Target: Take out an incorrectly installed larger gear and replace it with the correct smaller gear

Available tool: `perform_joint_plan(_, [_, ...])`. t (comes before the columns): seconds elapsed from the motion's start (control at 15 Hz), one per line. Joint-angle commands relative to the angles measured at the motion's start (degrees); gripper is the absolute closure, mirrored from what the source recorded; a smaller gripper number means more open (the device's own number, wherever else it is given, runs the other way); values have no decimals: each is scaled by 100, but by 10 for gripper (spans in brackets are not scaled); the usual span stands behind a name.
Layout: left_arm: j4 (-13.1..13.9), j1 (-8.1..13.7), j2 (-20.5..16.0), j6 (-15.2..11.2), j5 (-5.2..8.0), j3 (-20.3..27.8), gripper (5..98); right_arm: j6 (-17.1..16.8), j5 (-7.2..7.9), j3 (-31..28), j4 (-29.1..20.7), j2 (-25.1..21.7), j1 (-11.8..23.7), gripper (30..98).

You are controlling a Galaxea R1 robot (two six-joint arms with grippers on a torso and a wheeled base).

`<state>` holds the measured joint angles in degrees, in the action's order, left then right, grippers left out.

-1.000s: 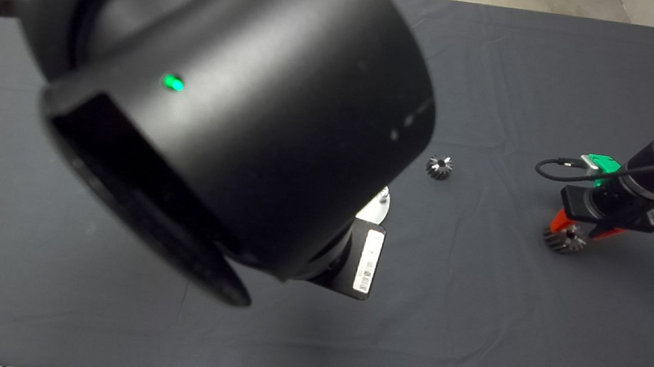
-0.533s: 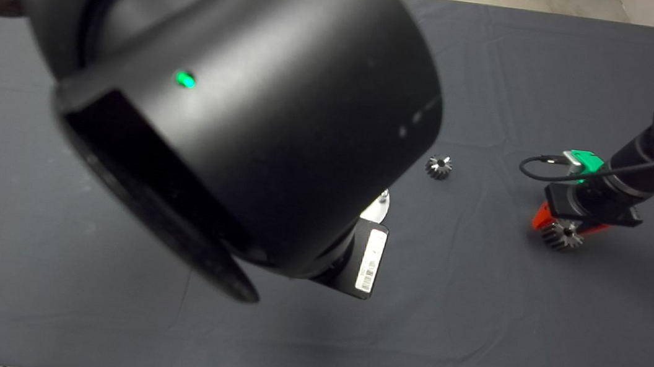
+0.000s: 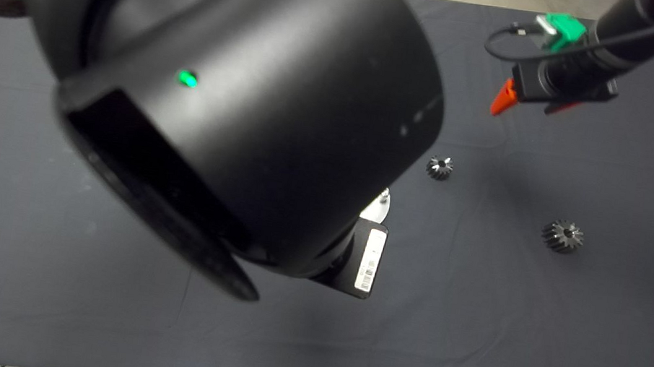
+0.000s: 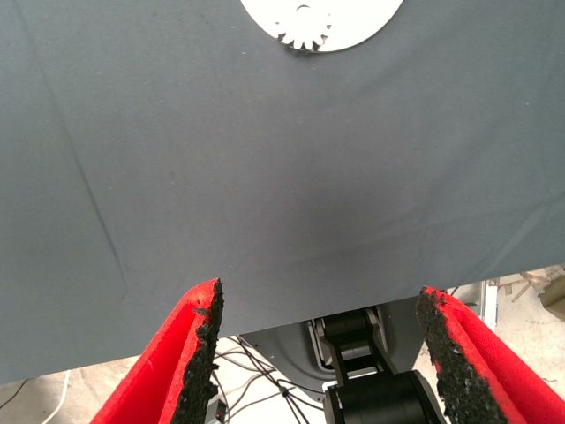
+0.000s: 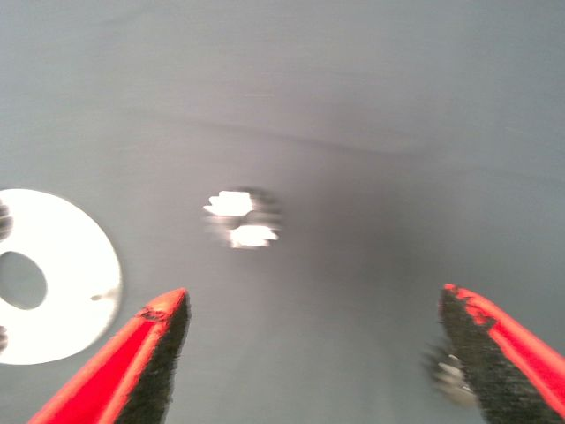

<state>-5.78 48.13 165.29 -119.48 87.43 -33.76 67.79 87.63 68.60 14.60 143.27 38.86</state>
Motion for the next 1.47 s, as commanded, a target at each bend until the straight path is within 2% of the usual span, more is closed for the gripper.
perform_joint_plan(0.0, [33,109,26,12,406,-15,491,41,563,478,95,624,-121,535])
perform_joint_plan(0.13, [33,109,26,12,406,-15,491,32,563,678,172,706,-332,507])
perform_joint_plan(0.27, [33,109,26,12,415,-15,491,32,563,697,483,734,-596,446])
perform_joint_plan(0.6, [33,109,26,12,415,-24,491,32,563,758,1037,742,-1201,445])
perform_joint_plan(1.07, [33,109,30,12,415,-24,491,32,563,767,1311,716,-1388,445])
perform_joint_plan(1.4, [33,109,26,12,415,-16,491,32,563,807,1581,690,-1654,445])
